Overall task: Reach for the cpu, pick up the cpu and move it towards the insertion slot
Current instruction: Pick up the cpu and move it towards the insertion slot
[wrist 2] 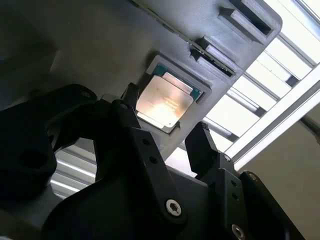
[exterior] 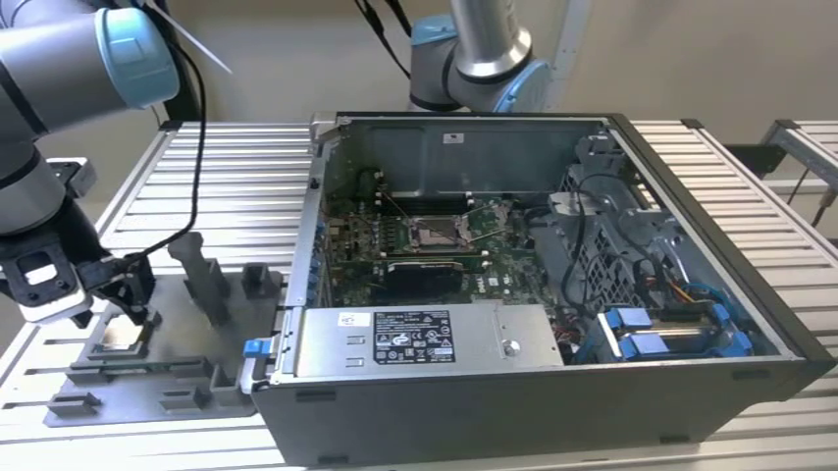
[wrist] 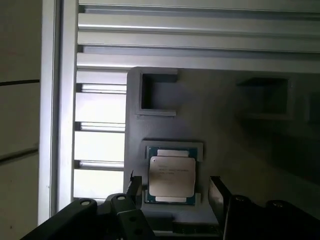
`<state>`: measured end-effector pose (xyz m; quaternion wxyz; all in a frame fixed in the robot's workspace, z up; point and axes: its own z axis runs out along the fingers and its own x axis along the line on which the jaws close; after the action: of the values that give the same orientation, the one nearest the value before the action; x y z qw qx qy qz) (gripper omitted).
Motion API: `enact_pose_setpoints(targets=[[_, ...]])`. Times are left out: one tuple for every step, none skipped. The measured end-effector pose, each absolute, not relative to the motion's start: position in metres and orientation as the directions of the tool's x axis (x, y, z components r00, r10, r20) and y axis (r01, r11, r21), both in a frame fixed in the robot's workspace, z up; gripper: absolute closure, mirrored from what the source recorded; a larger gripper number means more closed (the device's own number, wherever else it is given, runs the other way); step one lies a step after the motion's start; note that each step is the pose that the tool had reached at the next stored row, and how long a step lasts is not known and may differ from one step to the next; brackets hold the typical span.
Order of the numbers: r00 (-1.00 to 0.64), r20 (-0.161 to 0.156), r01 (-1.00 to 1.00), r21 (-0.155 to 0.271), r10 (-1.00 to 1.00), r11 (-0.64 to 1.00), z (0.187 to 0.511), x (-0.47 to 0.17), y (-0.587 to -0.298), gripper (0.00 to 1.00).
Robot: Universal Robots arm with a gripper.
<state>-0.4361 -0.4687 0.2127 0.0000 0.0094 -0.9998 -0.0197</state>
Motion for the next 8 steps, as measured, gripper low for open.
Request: enact_pose_setpoints(targets=[[-1.0,0.0,-0.019,0.039,-0.019,0.999,0.2114,-0.4362,-0.4687,0.0],[-1.0,-0.001,-0.019,0.039,-0.019,0.999,0.21,-0.4363,-0.4687,0.0],[-1.0,0.0,-0.019,0.039,-0.019,0.999,0.2089,-0.4364,-0.4687,0.0],[-1.0,0.0,-0.019,0.039,-0.019,0.999,0.2077,-0.4365,-0.4687,0.0],[-1.0,0.0,-0.019,0.039,-0.019,0.999,0.2064,-0.4367,-0.4687,0.0],[-1.0,0.0,-0.019,0.039,-0.019,0.999,0.2052,-0.4368,-0.4687,0.0],[-1.0,0.0,-0.019,0.039,-0.019,0.999,0.2039,-0.4369,-0.4687,0.0],[-1.0,0.0,-0.019,0.039,-0.019,0.999,0.2028,-0.4371,-0.4687,0.0]])
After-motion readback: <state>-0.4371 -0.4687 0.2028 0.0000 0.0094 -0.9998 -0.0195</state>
